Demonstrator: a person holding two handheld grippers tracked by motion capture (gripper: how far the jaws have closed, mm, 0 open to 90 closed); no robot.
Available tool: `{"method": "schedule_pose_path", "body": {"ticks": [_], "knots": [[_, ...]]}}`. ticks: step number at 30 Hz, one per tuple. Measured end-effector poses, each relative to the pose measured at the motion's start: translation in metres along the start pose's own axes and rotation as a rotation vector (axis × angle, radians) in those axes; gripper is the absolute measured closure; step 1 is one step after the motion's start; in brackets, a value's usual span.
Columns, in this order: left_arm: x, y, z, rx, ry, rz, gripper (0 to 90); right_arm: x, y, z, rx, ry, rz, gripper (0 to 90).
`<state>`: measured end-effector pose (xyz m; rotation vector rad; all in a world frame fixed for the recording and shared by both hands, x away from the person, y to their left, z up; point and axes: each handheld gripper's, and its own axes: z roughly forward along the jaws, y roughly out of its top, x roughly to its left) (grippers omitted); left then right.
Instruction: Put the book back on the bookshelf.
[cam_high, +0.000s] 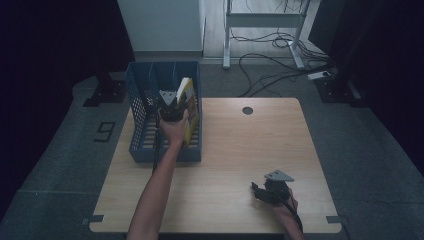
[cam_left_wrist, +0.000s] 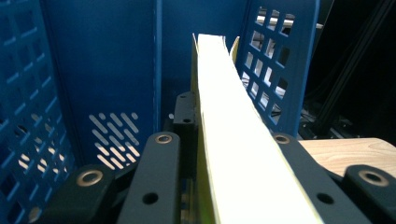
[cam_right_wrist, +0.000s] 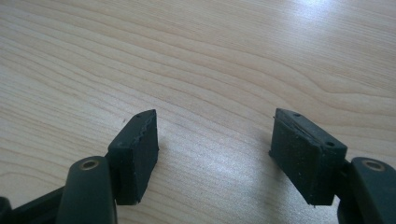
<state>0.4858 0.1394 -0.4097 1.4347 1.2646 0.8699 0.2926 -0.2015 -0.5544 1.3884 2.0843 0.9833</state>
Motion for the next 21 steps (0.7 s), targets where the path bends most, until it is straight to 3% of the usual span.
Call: {"method": "schedule_pose_path", "body": {"ticks": [15, 21], "knots": [[-0.003, -0.006, 0.011, -0.009, 0.025, 0.0, 75.0, 0.0, 0.0, 0.0, 0.0, 0.0, 0.001, 31.5], [-0.003, -0.008, 0.014, -0.014, 0.046, 0.022, 74.8, 0.0, 0.0, 0.0, 0.0, -0.001, 0.0, 31.5]]}}
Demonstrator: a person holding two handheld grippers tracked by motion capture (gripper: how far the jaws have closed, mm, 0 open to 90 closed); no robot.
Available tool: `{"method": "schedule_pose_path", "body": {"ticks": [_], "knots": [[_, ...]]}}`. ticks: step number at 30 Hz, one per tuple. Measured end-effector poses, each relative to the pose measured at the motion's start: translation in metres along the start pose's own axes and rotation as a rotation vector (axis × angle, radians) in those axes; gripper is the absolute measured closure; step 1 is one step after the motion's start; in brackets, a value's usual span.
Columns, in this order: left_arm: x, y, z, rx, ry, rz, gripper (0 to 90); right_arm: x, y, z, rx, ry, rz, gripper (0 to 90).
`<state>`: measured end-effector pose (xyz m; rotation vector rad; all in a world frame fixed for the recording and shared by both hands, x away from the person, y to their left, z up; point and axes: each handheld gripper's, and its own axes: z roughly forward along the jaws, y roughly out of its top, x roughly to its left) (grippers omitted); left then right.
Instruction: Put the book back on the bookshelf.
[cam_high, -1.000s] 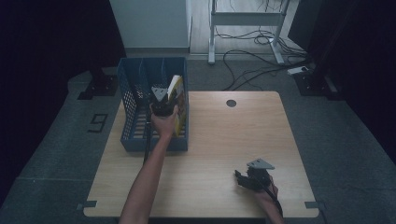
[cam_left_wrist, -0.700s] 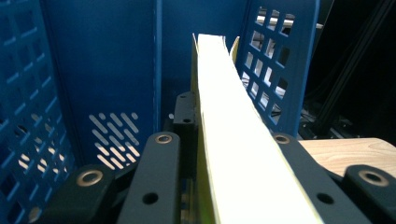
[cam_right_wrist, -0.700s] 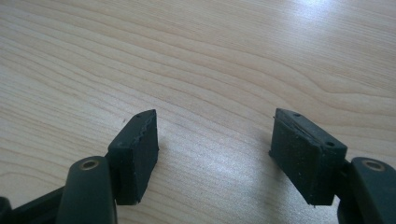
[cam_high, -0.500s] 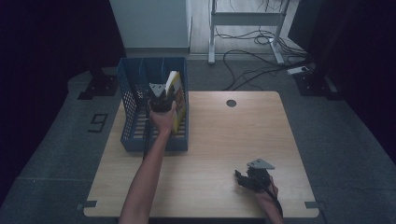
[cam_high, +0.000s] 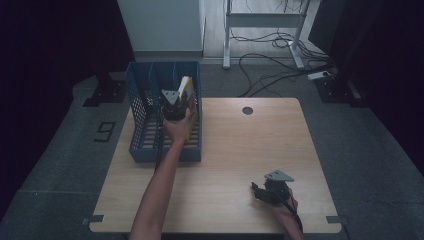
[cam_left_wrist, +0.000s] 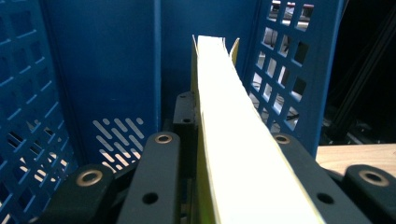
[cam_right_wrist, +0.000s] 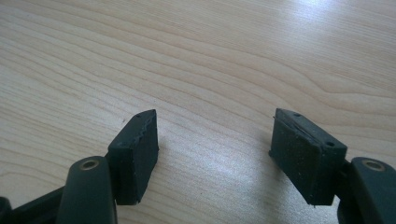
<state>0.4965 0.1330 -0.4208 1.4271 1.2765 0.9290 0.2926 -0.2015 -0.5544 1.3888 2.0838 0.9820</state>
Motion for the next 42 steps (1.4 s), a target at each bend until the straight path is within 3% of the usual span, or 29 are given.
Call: {"method": "schedule_pose_path", "body": {"ticks": [10, 17, 33, 42], "knots": [[-0.002, -0.001, -0.006, -0.029, -0.011, -0.003, 69.2, 0.0, 0.0, 0.0, 0.001, -0.001, -0.001, 31.4], [-0.003, -0.006, -0.016, -0.014, -0.019, 0.011, 61.6, 0.0, 0.0, 0.0, 0.001, -0.003, -0.001, 31.4], [0.014, -0.006, -0.026, -0.017, -0.003, -0.042, 60.2, 0.0, 0.0, 0.0, 0.001, -0.004, -0.003, 31.3], [0.017, -0.003, -0.031, -0.018, -0.029, -0.049, 53.4, 0.0, 0.0, 0.0, 0.001, -0.003, -0.002, 31.3]]}}
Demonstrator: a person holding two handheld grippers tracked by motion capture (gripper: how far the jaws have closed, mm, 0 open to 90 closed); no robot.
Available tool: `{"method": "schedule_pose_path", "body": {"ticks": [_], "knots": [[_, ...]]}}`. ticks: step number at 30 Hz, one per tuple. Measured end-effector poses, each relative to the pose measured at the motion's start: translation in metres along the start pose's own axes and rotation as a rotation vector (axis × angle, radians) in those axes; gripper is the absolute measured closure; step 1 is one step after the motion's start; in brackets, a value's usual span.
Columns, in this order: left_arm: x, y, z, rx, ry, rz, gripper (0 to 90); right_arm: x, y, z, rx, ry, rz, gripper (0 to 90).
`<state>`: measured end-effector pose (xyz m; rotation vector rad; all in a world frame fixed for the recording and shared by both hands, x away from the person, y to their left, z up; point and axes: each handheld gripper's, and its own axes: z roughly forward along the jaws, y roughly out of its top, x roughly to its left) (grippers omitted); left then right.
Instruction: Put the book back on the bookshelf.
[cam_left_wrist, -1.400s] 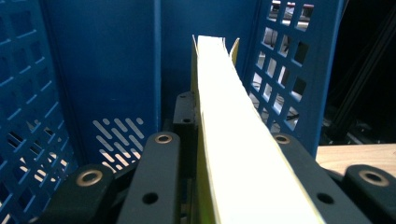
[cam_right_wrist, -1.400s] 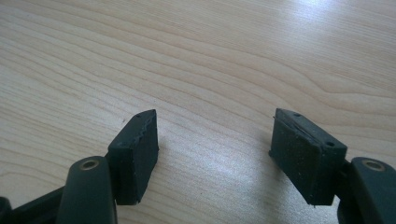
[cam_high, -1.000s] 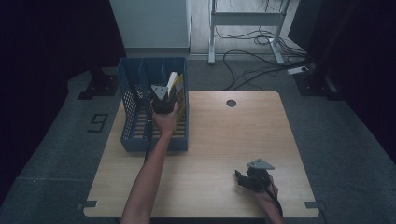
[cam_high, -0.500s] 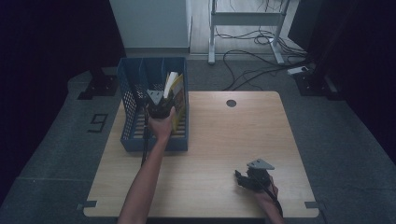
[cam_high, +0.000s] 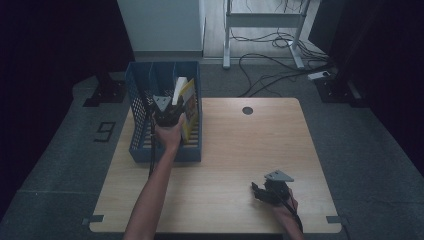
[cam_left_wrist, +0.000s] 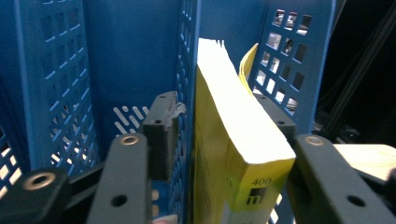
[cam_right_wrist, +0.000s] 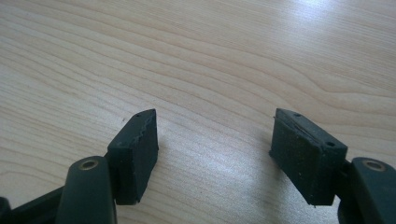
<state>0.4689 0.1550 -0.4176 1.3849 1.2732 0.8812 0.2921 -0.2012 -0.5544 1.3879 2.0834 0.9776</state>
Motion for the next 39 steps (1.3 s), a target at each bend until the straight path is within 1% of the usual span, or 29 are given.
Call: {"method": "schedule_pose_path", "body": {"ticks": [7, 9, 14, 18, 22, 27, 29, 32, 35, 39], "knots": [[0.001, -0.003, -0.006, 0.011, -0.061, -0.009, 45.1, 0.0, 0.0, 0.0, 0.0, -0.001, -0.002, 31.2], [0.001, -0.003, -0.008, 0.011, -0.068, -0.007, 43.7, 0.0, 0.0, 0.0, 0.0, -0.001, -0.002, 31.3], [0.003, -0.003, -0.014, 0.015, -0.082, -0.017, 41.3, 0.0, 0.0, 0.0, 0.002, -0.001, -0.002, 31.3], [0.005, -0.004, -0.02, 0.022, -0.107, -0.033, 40.2, 0.0, 0.0, 0.0, 0.0, 0.0, 0.001, 31.2], [0.008, -0.008, -0.031, 0.028, -0.135, -0.049, 39.9, 0.0, 0.0, 0.0, 0.001, 0.001, 0.003, 31.2], [0.012, -0.011, -0.047, 0.037, -0.188, -0.065, 39.6, 0.0, 0.0, 0.0, 0.001, 0.001, 0.002, 31.1], [0.013, -0.013, -0.055, 0.047, -0.212, -0.06, 39.5, 0.0, 0.0, 0.0, 0.001, 0.001, 0.001, 31.1], [0.013, -0.016, -0.065, 0.054, -0.238, -0.058, 39.5, 0.0, 0.0, 0.0, 0.0, 0.002, -0.002, 31.1], [0.011, -0.02, -0.077, 0.063, -0.266, -0.047, 39.7, -0.001, 0.001, 0.001, 0.0, 0.001, -0.003, 31.0], [0.009, -0.028, -0.089, 0.083, -0.303, -0.054, 39.7, -0.001, 0.001, 0.001, 0.0, 0.002, -0.002, 31.0]]}}
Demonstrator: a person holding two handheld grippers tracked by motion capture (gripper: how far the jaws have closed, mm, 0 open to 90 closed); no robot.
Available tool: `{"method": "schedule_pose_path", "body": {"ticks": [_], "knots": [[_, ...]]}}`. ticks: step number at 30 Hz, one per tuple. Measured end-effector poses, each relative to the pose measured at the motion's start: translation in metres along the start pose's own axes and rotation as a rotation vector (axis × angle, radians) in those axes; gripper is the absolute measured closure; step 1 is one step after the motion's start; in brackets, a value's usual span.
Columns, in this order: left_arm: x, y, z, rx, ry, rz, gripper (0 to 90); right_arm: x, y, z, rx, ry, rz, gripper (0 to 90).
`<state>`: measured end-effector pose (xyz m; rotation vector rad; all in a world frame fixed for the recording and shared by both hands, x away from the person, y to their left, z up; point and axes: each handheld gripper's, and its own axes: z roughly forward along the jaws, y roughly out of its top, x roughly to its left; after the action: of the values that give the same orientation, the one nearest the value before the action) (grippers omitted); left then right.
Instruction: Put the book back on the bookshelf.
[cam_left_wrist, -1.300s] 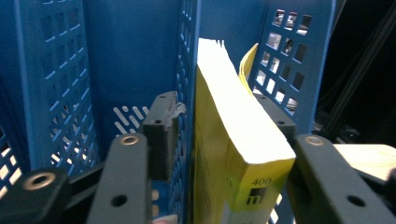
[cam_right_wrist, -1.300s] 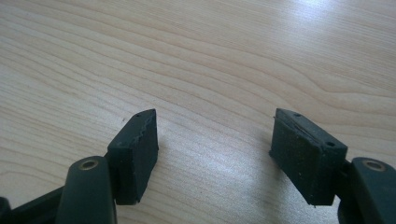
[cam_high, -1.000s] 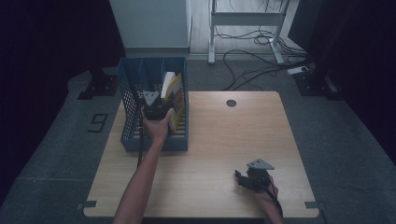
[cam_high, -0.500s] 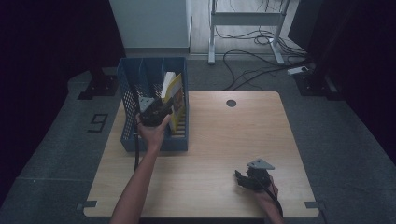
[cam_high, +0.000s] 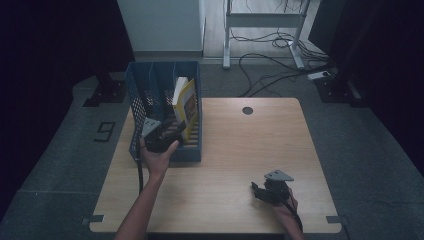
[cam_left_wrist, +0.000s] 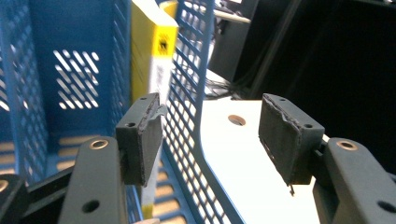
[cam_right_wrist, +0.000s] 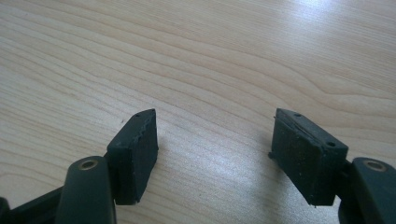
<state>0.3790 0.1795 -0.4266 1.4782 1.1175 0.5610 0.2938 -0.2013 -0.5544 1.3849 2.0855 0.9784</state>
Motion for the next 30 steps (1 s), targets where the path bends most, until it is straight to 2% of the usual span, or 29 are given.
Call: {"method": "schedule_pose_path", "body": {"ticks": [3, 9, 13, 16, 18, 21, 24, 27, 30], "knots": [[-0.004, -0.007, -0.006, 0.023, -0.031, 0.004, 39.8, 0.0, 0.0, 0.0, 0.0, 0.001, -0.001, 31.0], [-0.013, -0.024, -0.018, 0.066, -0.077, 0.047, 39.8, 0.0, 0.0, 0.0, 0.001, 0.001, 0.0, 31.0], [-0.014, -0.036, -0.028, 0.079, -0.115, 0.035, 40.4, 0.0, 0.0, 0.0, 0.002, 0.002, -0.001, 31.0], [-0.015, -0.045, -0.035, 0.101, -0.134, 0.05, 40.1, 0.0, 0.0, 0.0, 0.002, 0.002, -0.002, 31.0], [-0.014, -0.05, -0.039, 0.122, -0.141, 0.06, 39.5, 0.0, 0.0, 0.0, 0.002, 0.002, -0.002, 31.0], [-0.01, -0.062, -0.045, 0.16, -0.155, 0.053, 38.8, 0.0, 0.0, 0.0, 0.002, 0.002, -0.002, 31.0], [-0.005, -0.076, -0.051, 0.187, -0.136, 0.068, 38.7, 0.0, 0.0, 0.0, 0.002, 0.001, -0.002, 31.1], [-0.001, -0.087, -0.055, 0.209, -0.148, 0.052, 38.7, 0.0, 0.001, 0.0, 0.002, 0.001, -0.002, 31.1], [0.001, -0.098, -0.057, 0.236, -0.148, 0.059, 38.7, 0.0, 0.0, 0.0, 0.002, 0.0, -0.002, 31.1]]}}
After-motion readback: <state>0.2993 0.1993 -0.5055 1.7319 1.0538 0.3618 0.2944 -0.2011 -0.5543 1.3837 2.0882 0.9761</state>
